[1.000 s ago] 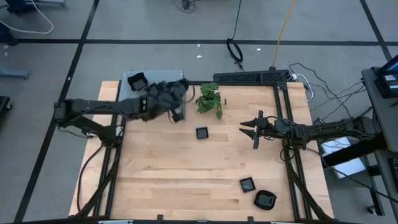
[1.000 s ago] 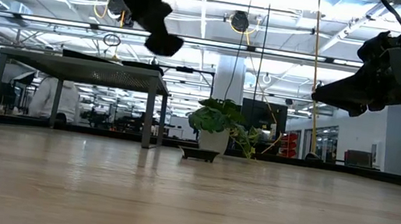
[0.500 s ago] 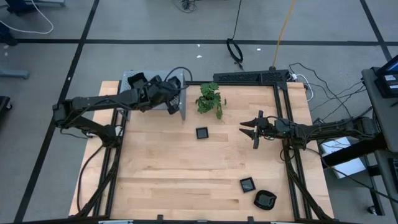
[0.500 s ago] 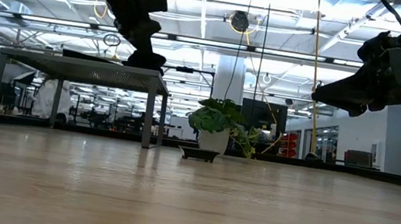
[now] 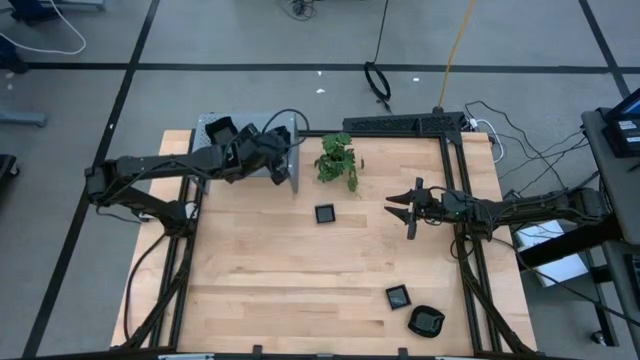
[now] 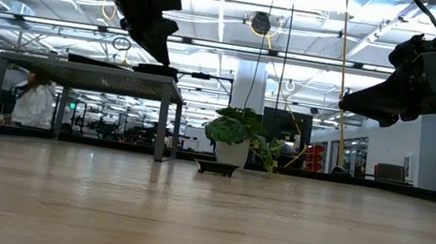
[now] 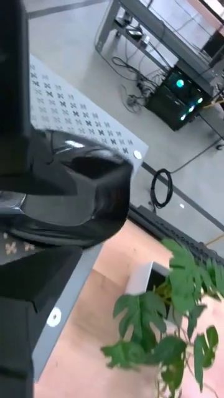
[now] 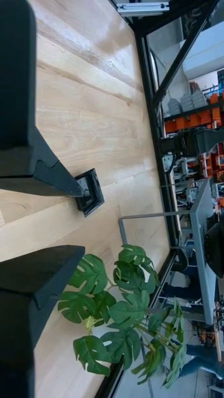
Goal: Pick & Place Mini shaped plates
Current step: Stack the leaf-shaped plate on top of the leaf-shaped plate on the shelf, then stack the square plate on top of the square plate on the shelf
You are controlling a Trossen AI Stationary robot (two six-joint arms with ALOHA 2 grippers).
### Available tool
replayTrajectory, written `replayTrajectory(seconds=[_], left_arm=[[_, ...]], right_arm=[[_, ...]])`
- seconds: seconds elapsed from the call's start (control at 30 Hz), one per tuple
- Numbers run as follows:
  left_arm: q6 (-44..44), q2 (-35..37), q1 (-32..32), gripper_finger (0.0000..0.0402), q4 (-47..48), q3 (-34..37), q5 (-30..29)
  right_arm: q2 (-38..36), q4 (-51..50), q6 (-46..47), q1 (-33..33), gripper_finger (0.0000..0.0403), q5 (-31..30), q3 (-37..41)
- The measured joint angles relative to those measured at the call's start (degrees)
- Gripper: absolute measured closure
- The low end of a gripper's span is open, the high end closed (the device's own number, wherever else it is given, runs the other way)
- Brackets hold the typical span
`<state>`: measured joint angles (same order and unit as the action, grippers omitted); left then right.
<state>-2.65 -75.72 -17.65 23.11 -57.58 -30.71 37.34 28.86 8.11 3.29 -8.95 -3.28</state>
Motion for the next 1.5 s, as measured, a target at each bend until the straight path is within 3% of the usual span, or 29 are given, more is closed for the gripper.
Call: replayTrajectory(seconds=[0.2,0.4,0.67,0.77,1.07,1.5], left_arm=[[-0.05,0.72,3.13,0.0215,-0.68,0.02,-0.07],[1.2,2.33,8.07,0.0204,-5.53,0.15,1.2],[10.04,1.58,15.33,0.0203,-13.32,-0.01,16.96],[12.24,-0.31,18.63,0.0203,-12.58,0.14,19.66],[10.08,-12.25,25.94,0.0203,-16.5,0.09,18.34],[1.17,-31.52,24.91,0.0204,-23.01,0.07,9.78]], right_arm=[[0.0,0.01,-0.01,0.0,0.0275,0.0,0.01],[0.0,0.0,0.0,0.0,0.0275,0.0,0.0],[0.01,-0.45,0.0,0.0,0.0275,0.01,-0.01],[0.0,-0.29,0.0,0.0,0.0275,0.0,0.0],[-0.17,5.34,0.01,0.09,0.0275,0.0,0.01],[-0.09,7.81,3.23,0.09,0.0275,0.02,0.01]])
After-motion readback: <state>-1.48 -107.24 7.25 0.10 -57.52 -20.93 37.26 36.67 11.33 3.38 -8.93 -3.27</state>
